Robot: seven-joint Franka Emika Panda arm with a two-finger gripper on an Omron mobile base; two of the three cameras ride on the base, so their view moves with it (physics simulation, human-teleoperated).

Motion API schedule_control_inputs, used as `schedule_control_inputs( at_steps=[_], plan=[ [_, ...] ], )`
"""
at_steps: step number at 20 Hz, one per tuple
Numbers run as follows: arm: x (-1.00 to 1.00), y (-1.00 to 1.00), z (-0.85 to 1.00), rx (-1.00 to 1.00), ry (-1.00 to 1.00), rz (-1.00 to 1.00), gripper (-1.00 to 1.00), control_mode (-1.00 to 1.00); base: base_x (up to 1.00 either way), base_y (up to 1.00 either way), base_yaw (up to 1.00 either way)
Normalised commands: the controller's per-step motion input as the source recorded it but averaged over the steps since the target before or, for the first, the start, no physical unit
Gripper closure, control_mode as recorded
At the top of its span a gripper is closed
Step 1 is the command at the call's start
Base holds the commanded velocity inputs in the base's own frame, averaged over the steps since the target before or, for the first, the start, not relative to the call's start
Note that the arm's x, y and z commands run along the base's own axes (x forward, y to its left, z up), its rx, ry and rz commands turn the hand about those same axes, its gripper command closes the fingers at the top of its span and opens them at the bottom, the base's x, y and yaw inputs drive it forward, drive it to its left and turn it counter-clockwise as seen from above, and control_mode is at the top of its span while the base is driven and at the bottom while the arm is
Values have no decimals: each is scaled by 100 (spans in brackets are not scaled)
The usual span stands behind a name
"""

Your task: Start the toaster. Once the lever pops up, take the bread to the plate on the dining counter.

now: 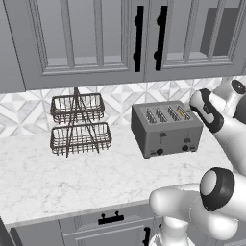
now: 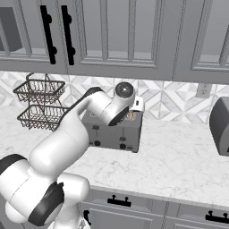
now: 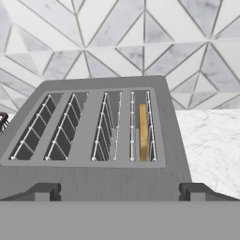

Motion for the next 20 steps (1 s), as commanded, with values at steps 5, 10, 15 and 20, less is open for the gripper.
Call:
schedule_control_inputs(
  at_steps=[5, 10, 15, 20],
  plan=[
    [0, 0, 0, 0, 0, 0, -100, -100, 0, 0, 0],
    [0, 0, 0, 0, 0, 0, -100, -100, 0, 0, 0],
    [0, 0, 0, 0, 0, 0, -100, -100, 0, 0, 0],
    [0, 0, 0, 0, 0, 0, -100, -100, 0, 0, 0]
  ],
)
